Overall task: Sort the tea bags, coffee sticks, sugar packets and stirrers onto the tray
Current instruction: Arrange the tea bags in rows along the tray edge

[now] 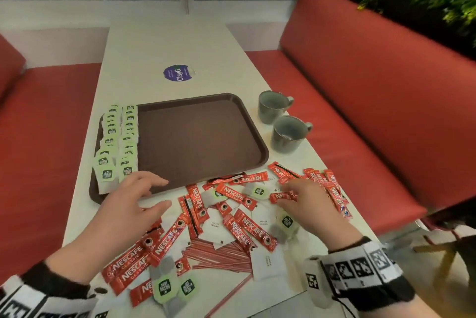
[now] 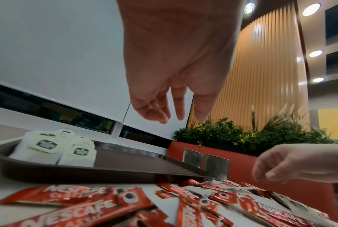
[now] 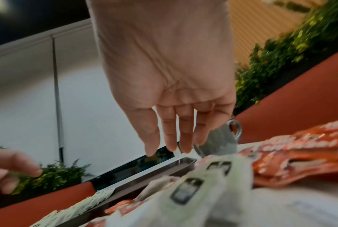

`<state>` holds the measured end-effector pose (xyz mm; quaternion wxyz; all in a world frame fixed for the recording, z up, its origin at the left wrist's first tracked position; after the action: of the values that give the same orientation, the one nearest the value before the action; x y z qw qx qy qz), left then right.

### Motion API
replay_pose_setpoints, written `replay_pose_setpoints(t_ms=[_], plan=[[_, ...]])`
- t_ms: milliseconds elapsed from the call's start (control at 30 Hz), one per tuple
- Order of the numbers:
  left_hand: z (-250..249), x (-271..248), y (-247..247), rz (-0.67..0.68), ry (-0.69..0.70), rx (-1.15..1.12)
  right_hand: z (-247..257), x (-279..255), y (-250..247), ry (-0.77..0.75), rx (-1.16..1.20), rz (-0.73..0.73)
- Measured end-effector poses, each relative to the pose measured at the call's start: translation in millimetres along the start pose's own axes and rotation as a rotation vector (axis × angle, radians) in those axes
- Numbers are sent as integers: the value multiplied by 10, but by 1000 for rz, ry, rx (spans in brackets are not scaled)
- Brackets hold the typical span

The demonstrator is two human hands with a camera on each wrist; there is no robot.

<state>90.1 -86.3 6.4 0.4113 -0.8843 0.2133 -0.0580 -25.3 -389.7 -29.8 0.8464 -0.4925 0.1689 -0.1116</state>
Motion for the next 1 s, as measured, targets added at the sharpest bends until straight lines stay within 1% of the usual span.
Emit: replay_pose_setpoints(t_ms=[67,167,300,533,633,733,800,900,1000], plan=[[-114,-9,106,31,23,14,109,114,104,-41,-83,66],[-271,-34,279,72,18,31,237,258,181,-45,-291,188],[-422,-41,487,115,17,62,310,395,215,-55,-412,236],[-733,3,756,185,23,114,237,481,126,-124,-238,177],[-906,97,897,182,82,177,180,457,101,-184,-143,197],[-1025,259,1138,190,136,256,167,397,118,-287,-154,216],[-1089,386,1339,229,178,388,167,343,141,-327,-184,217],[-1132,556,1528,280,160,586,124,275,96,-312,-177,160],[-1051,671,1620,360,87,629,-27,194,-70,-257,-71,155]])
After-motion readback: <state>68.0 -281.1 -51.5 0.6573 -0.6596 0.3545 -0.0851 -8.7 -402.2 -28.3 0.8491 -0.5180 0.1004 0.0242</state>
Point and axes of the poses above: each hand's wrist, its own x-axis towards the middle knuckle, its own y-axis out of the palm, z = x × y, the point moved 4 cm from there along x, towards the middle knuckle, and after that the axes turned 5 degrees about -y, right-handed, at the moved point
